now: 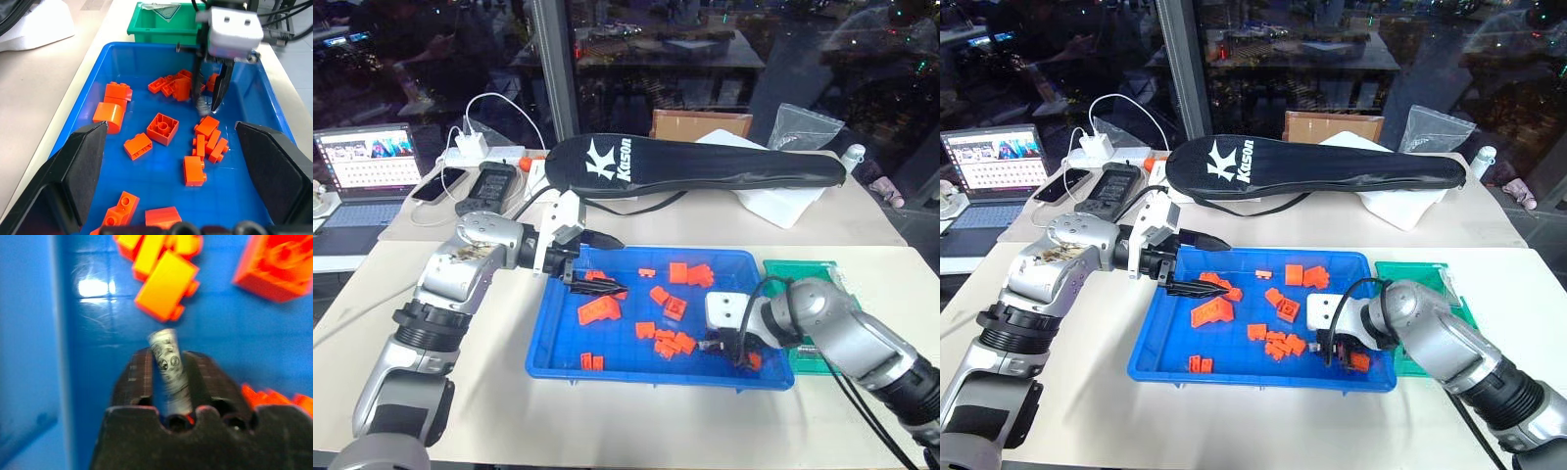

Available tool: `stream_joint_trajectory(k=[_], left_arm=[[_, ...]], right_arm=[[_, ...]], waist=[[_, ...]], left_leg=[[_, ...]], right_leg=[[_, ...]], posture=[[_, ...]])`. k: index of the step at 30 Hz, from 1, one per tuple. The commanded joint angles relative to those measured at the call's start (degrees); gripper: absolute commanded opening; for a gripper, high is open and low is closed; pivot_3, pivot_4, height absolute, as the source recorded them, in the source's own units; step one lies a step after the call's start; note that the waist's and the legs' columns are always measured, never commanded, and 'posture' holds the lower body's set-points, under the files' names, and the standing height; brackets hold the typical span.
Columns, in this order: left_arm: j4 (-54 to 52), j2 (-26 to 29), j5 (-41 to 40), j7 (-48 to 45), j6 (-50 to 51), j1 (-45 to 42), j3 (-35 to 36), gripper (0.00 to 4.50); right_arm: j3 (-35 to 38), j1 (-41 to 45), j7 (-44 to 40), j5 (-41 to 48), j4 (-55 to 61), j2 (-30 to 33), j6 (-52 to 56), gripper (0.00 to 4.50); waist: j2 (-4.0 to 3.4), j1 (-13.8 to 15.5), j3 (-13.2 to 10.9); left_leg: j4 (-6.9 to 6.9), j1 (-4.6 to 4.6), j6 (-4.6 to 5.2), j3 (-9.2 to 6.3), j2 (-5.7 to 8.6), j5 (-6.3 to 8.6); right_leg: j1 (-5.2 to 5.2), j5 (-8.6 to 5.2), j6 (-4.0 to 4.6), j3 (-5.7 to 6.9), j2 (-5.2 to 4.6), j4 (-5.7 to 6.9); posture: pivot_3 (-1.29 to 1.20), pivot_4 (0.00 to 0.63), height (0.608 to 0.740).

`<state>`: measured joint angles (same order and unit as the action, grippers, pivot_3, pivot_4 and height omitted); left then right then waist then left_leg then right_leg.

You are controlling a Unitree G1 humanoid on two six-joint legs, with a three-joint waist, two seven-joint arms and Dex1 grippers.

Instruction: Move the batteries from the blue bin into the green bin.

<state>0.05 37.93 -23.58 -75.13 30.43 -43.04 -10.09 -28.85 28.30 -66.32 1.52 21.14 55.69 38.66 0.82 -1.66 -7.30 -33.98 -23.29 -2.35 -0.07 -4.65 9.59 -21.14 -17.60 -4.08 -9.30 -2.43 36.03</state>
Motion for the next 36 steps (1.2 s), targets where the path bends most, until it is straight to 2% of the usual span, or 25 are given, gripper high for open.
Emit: stream_joint_trajectory(k=[1, 7, 11, 16, 22, 26, 29, 31, 33, 36], left_arm=[[-1.9, 0.6, -0.5, 0.2, -0.3, -0.8, 1.5, 4.5], [-1.9, 0.6, -0.6, 0.2, -0.2, -1.0, 1.5, 4.5], [-1.7, 0.4, -1.4, -0.4, 0.5, -1.5, 1.5, 4.5], [-1.3, -0.9, -3.9, -0.9, 1.7, -2.9, 2.5, 4.5], [-0.2, -4.2, -8.6, -1.8, 3.9, -6.1, 3.9, 4.5], [0.7, -4.7, -8.8, -2.4, 3.5, -6.9, 3.8, 4.5], [1.6, -5.3, -8.6, -2.3, 3.1, -7.0, 3.5, 4.5], [1.9, -5.6, -8.2, -1.7, 3.2, -7.2, 3.4, 4.5], [2.2, -5.7, -7.6, -1.0, 3.1, -7.3, 3.3, 4.5], [2.3, -5.6, -5.9, 0.3, 2.0, -7.0, 2.9, 4.5]], right_arm=[[0.6, 0.1, -0.4, -0.9, 0.3, -0.3, -0.3, 0.26], [3.5, 1.5, -1.0, 0.2, 1.2, 0.3, 1.4, 0.26], [12.4, 4.8, -1.1, 7.0, 3.1, -0.5, 9.0, 0.26], [23.2, 6.6, -0.1, 12.6, 3.8, 2.7, 17.5, 0.26], [36.9, -1.2, 2.5, 12.1, -0.3, 13.5, 21.7, 0.26], [41.4, -8.9, 3.6, 12.8, 0.9, 15.8, 21.8, 0.26], [42.0, -13.5, 6.3, 12.4, 1.5, 14.5, 21.2, 0.26], [42.1, -13.2, 9.4, 13.2, 0.7, 10.9, 21.7, 1.26], [41.5, -12.9, 11.0, 13.3, 0.4, 9.4, 21.6, 1.78], [40.3, -13.1, 12.0, 13.1, -0.2, 9.7, 21.0, 2.88]], waist=[[0.0, 0.1, 0.0], [0.0, 0.5, 0.0], [0.0, 0.6, 0.0], [0.0, 1.0, 0.0], [0.01, 1.8, 0.0], [-0.01, 1.0, 0.0], [-0.1, 0.1, 0.1], [-0.09, -0.3, 0.1], [-0.08, -0.6, 0.0], [-0.11, -0.6, 0.0]], left_leg=[[0.0, 0.0, 0.0, 0.0, 0.0, 0.0], [-0.01, 0.0, 0.0, 0.0, 0.0, 0.0], [-0.02, -0.02, 0.0, 0.0, 0.0, 0.0], [0.0, -0.01, 0.0, 0.0, 0.0, 0.0], [-0.01, -0.11, 0.0, 0.0, 0.02, 0.0], [0.05, -0.02, 0.0, 0.0, 0.01, 0.0], [0.05, 0.04, 0.0, 0.0, 0.01, 0.0], [0.01, 0.06, 0.0, 0.0, 0.01, 0.0], [-0.02, 0.04, 0.0, -0.01, 0.02, 0.0], [-0.06, 0.02, 0.0, -0.01, 0.03, -0.01]], right_leg=[[0.0, 0.0, 0.0, 0.0, 0.0, 0.0], [0.0, 0.0, 0.0, 0.0, 0.0, 0.0], [-0.01, 0.0, 0.0, 0.0, 0.0, 0.01], [0.0, 0.06, 0.09, 0.0, 0.0, 0.02], [-0.03, 0.12, 0.2, 0.01, -0.02, -0.06], [-0.01, 0.11, 0.2, 0.02, -0.01, -0.04], [0.01, 0.08, 0.16, 0.0, -0.01, 0.02], [0.04, 0.0, 0.01, 0.0, -0.01, 0.05], [0.05, 0.01, -0.01, -0.01, -0.01, 0.05], [0.06, 0.02, -0.03, -0.02, -0.01, 0.05]], posture=[[0.0, 0.15, 0.731], [0.0, 0.15, 0.731], [0.0, 0.15, 0.731], [0.0, 0.15, 0.731], [0.0, 0.15, 0.731], [0.0, 0.15, 0.731], [0.0, 0.15, 0.731], [0.0, 0.15, 0.731], [0.0, 0.15, 0.731], [0.0, 0.15, 0.731]])
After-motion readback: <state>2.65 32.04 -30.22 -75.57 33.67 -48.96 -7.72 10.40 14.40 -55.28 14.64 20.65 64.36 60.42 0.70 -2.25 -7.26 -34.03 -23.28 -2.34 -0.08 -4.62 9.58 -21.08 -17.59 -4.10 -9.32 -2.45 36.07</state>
